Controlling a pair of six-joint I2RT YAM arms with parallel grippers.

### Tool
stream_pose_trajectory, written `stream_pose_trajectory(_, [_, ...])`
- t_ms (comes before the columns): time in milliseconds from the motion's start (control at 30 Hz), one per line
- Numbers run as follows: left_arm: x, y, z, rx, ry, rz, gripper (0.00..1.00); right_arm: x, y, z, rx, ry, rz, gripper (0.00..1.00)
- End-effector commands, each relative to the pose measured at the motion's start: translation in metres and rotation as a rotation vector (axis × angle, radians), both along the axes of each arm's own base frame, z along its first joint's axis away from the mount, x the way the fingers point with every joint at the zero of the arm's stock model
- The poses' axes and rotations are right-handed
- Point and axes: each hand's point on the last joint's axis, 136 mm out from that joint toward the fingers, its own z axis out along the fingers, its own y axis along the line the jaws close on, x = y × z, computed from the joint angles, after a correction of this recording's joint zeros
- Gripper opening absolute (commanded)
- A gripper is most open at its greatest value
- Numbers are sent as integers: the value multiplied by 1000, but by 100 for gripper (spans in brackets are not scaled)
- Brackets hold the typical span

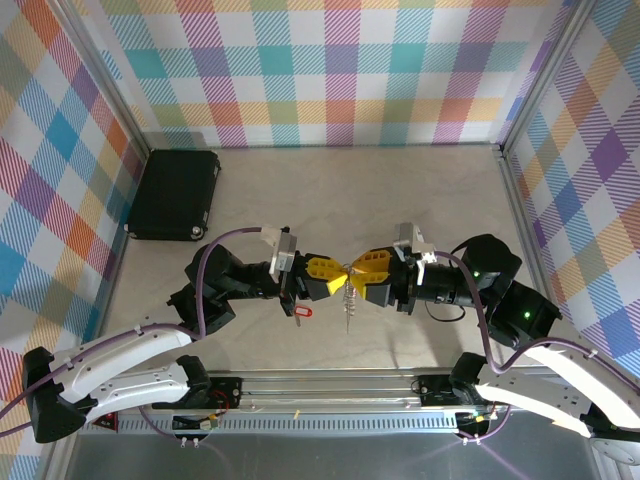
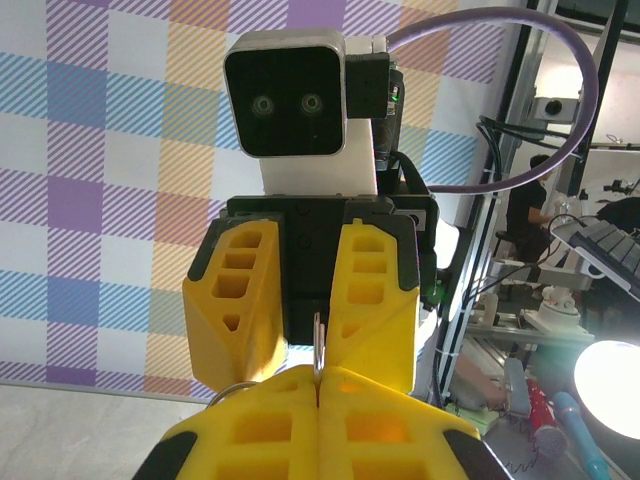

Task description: Put the keys on the keyring

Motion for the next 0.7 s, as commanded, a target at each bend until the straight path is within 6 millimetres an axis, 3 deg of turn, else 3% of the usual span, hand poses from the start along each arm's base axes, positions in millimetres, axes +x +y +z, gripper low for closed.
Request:
stream_pose_trajectory(0, [-7,2,8,-39,-28,-22,0,-6,2,10,41,-18,37,25])
stream_pose_trajectory(233, [-7,1,8,-37,-29,-25,0,-8,3,13,56,-14,53,19])
stream_pose_trajectory(500, [-7,1,7,-33,-27,-26,0,-7,4,13,65,-14,51,24])
stream_pose_trajectory(667, [-8,0,7,-31,-28,-37,0,-7,7,13,65,-14,62,19])
